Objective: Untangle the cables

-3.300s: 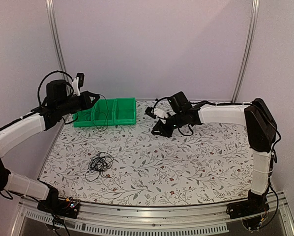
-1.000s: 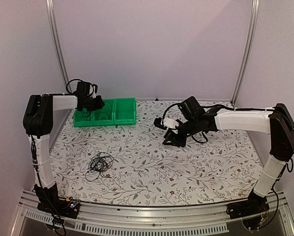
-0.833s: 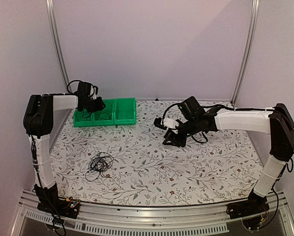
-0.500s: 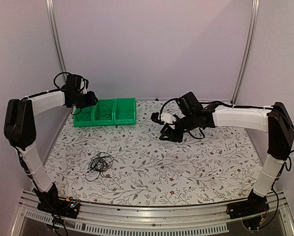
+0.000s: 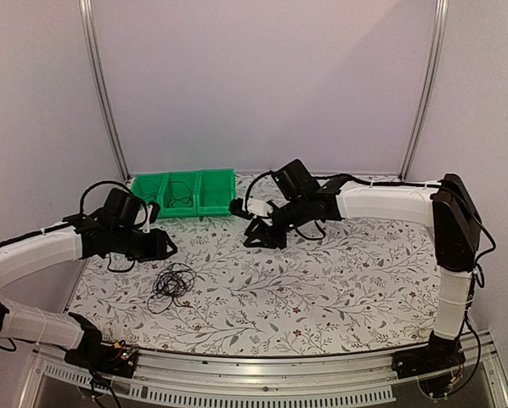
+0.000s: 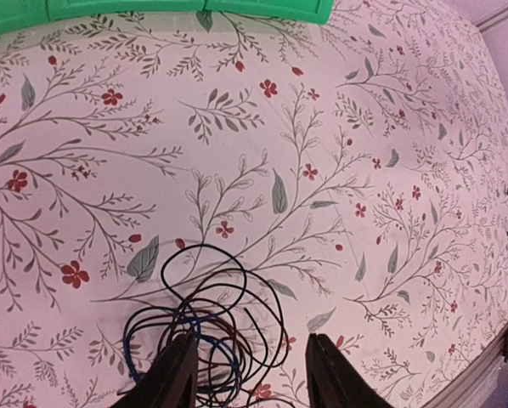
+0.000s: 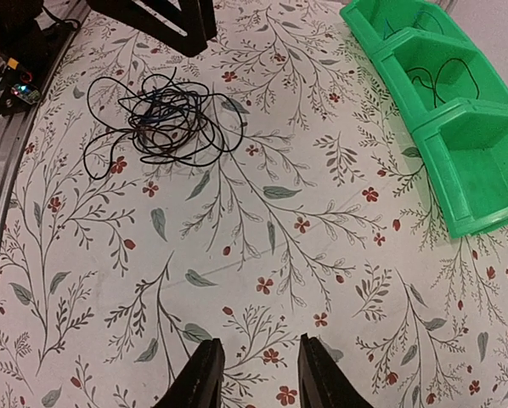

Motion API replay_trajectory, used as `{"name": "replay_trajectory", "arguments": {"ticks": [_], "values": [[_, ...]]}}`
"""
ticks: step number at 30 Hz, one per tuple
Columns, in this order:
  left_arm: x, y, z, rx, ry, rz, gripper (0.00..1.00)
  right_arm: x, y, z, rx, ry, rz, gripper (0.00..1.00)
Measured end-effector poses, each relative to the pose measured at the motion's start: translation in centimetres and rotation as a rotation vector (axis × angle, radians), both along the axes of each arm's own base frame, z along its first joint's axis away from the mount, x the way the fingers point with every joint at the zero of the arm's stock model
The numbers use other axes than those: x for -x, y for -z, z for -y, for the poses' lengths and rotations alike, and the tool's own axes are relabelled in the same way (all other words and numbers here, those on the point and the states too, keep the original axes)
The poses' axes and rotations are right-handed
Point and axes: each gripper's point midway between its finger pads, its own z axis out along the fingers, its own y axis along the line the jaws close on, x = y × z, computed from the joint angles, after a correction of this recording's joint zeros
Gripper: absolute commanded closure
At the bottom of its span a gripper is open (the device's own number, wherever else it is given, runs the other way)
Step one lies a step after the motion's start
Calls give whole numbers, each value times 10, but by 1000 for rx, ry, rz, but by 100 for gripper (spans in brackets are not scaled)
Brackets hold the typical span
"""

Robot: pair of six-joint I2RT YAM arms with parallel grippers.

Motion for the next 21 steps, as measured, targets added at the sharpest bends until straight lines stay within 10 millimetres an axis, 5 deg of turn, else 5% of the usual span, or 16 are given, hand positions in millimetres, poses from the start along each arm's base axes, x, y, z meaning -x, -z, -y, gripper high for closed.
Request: {"name": "replay_trajectory", "arguments": {"ticks": [5,14,21], "values": [[21,7,-11,45,-77,-26,57,27,14,-33,-11,-90,-66,63],[21,53,-20,10,-206,-156,58,70,49,-93,-23,-189,-216,53],[-2,39,-17,-12,-222,-115,58,114,85,-123,-7,-279,-277,47]]}}
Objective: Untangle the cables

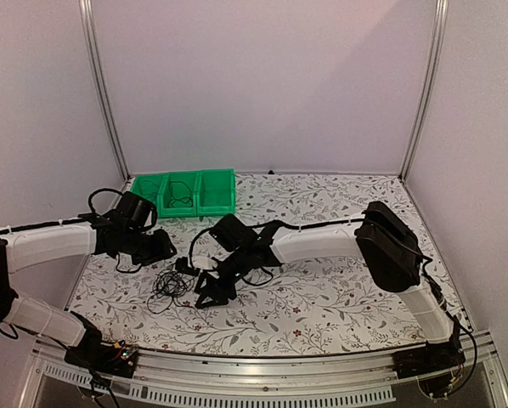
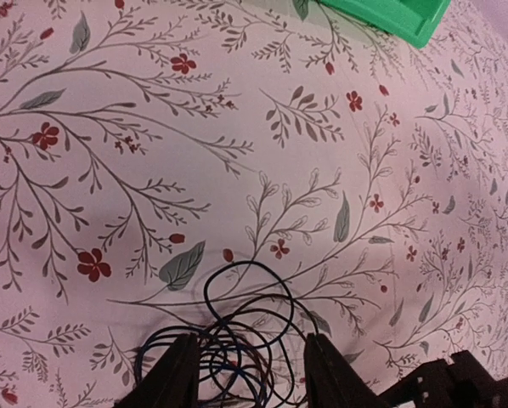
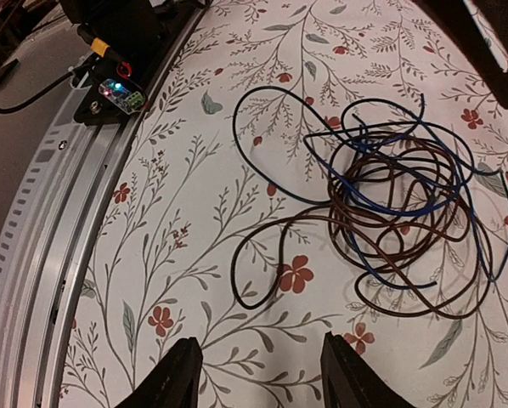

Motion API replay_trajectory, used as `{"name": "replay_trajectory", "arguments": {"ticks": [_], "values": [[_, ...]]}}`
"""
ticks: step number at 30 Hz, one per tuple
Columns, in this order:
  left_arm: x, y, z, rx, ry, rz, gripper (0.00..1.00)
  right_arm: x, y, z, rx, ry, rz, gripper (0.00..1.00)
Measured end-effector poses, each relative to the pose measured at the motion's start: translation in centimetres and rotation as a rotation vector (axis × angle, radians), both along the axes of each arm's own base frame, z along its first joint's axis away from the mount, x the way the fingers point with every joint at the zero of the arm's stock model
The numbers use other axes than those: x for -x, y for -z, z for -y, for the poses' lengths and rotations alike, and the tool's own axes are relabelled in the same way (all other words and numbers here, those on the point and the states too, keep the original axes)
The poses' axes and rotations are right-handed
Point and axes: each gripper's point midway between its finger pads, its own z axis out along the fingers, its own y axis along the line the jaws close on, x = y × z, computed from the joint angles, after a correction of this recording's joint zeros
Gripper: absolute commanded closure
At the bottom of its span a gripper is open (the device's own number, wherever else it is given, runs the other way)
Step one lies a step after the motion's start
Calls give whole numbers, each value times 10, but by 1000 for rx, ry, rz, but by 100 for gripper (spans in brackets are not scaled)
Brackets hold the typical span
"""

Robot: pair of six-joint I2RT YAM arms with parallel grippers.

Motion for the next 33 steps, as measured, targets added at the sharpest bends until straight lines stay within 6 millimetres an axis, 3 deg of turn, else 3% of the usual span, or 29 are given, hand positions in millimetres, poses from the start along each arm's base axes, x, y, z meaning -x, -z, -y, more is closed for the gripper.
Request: {"name": "replay_trajectory", "arguments": {"ticks": [7,10,14,19,22,28,33], "values": [[-9,-15,3,-7,21,36,59,22,22,-13,2,-32,-28,51],[-6,-16,1,-22,34,34,59,21,26,-18,-12,-26,-34,62],[-4,-21,0,-28,52,50,60,14,31,-24,-20,18,-30,98],[-2,-24,9,15,92,72,61,3,21,-22,-49,91,-47,100],[2,-12,14,47,114,62,61,-3,-1,-16,-73,109,-48,100],[4,16,36,119,184,36,62,-11,-87,-10,-196,110,-3,100],[7,46,51,132,241,-6,63,-18,-138,-2,-264,124,61,100]]}}
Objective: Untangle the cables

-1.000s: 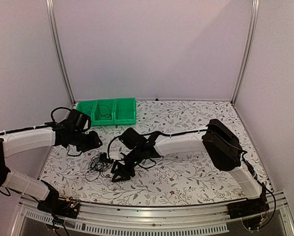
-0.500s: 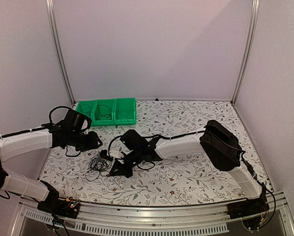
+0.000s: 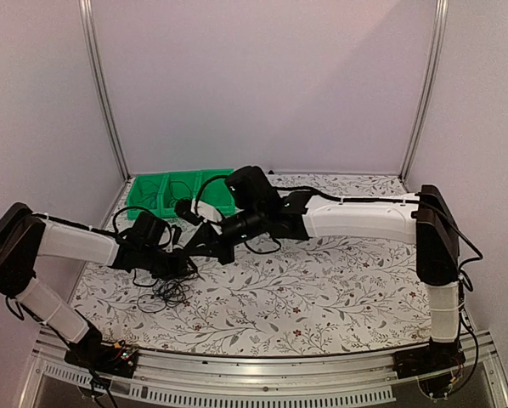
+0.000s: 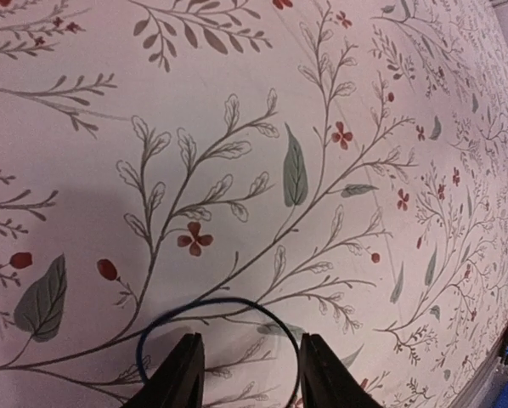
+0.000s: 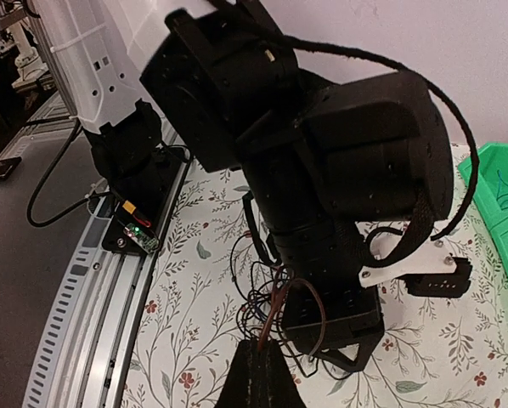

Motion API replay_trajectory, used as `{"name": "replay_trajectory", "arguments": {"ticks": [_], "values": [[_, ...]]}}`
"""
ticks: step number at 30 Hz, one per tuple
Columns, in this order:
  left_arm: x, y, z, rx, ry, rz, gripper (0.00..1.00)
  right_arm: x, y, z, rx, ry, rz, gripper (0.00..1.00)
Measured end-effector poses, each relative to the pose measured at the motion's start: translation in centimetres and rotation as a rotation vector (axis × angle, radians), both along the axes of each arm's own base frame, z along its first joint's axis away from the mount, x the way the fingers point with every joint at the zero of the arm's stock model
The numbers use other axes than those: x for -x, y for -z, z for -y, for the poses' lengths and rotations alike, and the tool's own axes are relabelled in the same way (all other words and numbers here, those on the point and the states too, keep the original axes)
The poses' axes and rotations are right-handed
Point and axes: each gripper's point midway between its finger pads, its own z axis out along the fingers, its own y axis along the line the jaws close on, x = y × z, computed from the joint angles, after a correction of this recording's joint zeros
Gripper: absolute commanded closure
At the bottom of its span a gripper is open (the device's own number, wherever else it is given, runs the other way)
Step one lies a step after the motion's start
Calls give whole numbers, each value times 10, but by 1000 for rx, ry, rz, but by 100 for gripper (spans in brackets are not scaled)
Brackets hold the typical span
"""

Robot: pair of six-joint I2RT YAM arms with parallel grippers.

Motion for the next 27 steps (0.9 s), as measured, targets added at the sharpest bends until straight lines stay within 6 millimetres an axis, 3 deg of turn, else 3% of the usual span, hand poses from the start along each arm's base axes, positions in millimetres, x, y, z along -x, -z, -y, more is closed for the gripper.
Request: {"name": "replay_trajectory", "arguments": {"ticks": [2,6,10,17,21,24,27], "values": [[0,10,3,-3,15,-10,64,-3,-14,3,-10,11,27,100],[-10,12,13,26,40,34,67,-14,-36,12,-22,38,78,100],[-16,13,20,36,54,73,71,-27,-77,24,-62,75,158,100],[-20,18,24,18,51,142,76,-33,-199,49,-251,147,367,100],[-27,20,29,18,46,185,76,-28,-256,64,-352,172,450,100],[-31,19,32,19,44,205,74,-25,-276,71,-391,178,496,100],[-27,16,28,-1,35,205,69,-27,-275,73,-385,183,518,100]]}}
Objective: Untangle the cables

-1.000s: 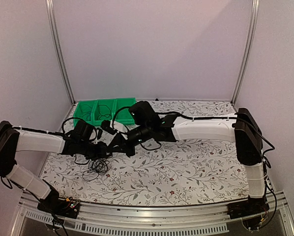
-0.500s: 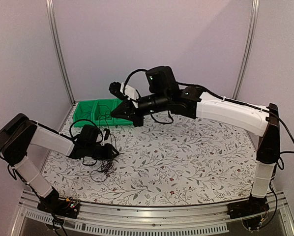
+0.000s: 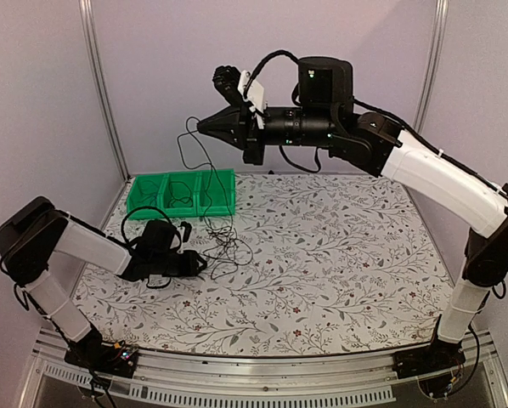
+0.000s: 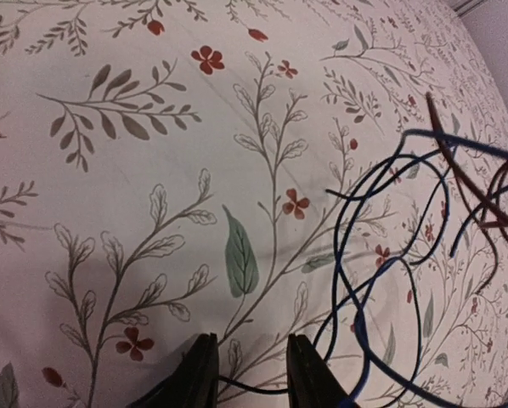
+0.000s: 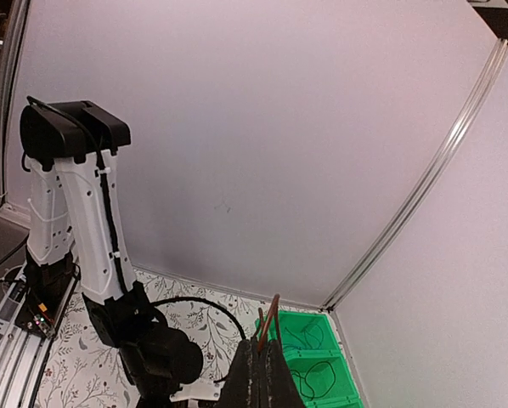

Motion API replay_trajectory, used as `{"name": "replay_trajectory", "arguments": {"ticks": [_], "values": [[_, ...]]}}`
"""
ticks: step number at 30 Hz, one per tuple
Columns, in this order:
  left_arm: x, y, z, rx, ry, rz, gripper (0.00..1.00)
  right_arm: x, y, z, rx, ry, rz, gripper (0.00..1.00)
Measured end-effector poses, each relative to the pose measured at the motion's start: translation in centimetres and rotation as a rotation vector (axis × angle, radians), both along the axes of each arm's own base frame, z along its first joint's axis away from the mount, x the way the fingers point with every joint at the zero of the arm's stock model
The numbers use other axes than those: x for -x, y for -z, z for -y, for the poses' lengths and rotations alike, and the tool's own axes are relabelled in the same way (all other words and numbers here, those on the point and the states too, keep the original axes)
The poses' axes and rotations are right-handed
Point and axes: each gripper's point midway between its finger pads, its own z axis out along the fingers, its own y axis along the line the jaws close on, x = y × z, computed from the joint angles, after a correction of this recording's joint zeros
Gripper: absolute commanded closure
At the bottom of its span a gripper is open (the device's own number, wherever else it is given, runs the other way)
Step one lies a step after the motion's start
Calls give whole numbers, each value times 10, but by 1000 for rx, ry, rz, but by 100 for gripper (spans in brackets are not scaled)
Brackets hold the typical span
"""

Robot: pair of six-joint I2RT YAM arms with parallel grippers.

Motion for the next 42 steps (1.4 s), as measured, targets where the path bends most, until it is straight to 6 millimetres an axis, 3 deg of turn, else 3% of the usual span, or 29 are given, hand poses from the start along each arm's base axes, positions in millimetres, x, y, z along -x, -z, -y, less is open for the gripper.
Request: {"name": "replay_trajectory", "arguments": {"ticks": [5,9,12,16,20,23,25,29,33,36,39,42], "values": [[31,-19,-40,-81,-92,-18,55,-9,31,-2,59,18,-38,100],[39,-84,-59,-12,-156,155,53,-11,45,-3,87,21,-82,100],[52,-146,-58,84,-111,366,49,-11,46,-4,83,20,-104,100],[72,-203,-57,152,-29,582,39,-15,52,-9,87,22,-133,100],[75,-222,-48,87,76,661,34,-20,65,-17,103,24,-168,100],[66,-235,-29,28,172,679,31,-22,75,-22,116,22,-193,100],[56,-240,-17,6,213,687,25,-22,77,-23,116,20,-203,100],[36,-233,6,-13,255,701,29,-21,69,-24,100,9,-205,100],[15,-216,25,-18,270,709,38,-19,60,-23,82,2,-212,100],[-1,-191,42,-20,289,693,51,-18,50,-22,67,1,-206,100],[-12,-161,55,-19,311,653,62,-15,26,-17,31,-1,-187,100],[-17,-126,61,-25,318,596,68,-10,-21,-8,-48,-6,-138,100]]}}
